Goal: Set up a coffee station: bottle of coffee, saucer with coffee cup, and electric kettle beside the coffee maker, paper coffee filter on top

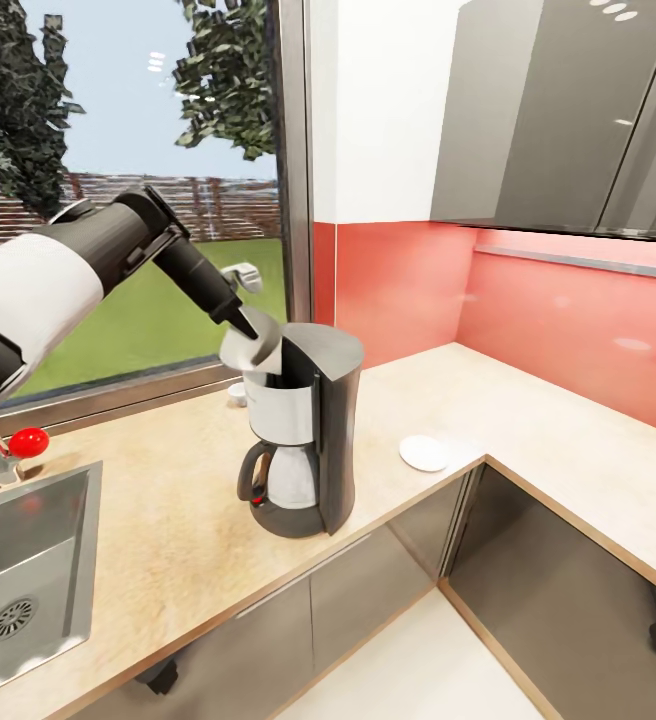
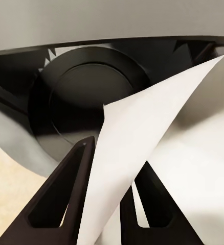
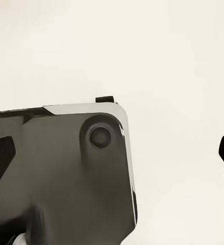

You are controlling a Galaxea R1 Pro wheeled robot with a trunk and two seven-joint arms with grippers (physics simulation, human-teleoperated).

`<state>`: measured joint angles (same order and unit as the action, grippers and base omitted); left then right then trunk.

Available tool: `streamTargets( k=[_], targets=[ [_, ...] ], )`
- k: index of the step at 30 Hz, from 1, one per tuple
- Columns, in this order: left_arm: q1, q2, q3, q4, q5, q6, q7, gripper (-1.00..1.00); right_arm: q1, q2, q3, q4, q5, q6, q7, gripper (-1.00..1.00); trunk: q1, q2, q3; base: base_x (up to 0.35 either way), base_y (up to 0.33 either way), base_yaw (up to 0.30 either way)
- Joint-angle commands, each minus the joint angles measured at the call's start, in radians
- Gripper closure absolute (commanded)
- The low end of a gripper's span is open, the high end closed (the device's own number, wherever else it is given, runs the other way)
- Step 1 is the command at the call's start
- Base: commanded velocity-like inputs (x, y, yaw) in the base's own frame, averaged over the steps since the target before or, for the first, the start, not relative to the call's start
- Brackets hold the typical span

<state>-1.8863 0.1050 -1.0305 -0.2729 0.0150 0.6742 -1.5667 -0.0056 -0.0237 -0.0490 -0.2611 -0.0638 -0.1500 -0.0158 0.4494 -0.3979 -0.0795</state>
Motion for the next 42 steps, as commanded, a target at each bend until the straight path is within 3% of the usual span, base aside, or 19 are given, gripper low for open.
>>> streamTargets(
  k=[1, 14, 15, 42],
  targets=[
    [0.000, 0.001, -0.005, -0.002, 0.001, 0.007, -0.004, 1.00, -0.001, 0.000, -0.001, 0.000, -0.007, -0.003, 0.000, -1.00, 0.001, -0.002, -0.002, 0.000, 0.000, 0.000],
    [0.013, 0.001, -0.002, -0.002, -0.002, 0.007, -0.004, 1.00, -0.001, -0.001, -0.001, 0.000, -0.007, -0.003, 0.000, -1.00, 0.001, -0.002, -0.002, 0.000, 0.000, 0.000],
    [0.013, 0.001, -0.002, -0.002, -0.002, 0.007, -0.004, -1.00, -0.001, -0.001, -0.001, 0.000, -0.007, -0.003, 0.000, -1.00, 0.001, -0.002, -0.002, 0.000, 0.000, 0.000],
    [0.012, 0.002, 0.002, 0.001, -0.001, 0.011, 0.003, -1.00, -0.001, -0.001, -0.001, 0.000, -0.007, -0.003, 0.000, -1.00, 0.001, -0.002, -0.002, 0.000, 0.000, 0.000]
  ],
)
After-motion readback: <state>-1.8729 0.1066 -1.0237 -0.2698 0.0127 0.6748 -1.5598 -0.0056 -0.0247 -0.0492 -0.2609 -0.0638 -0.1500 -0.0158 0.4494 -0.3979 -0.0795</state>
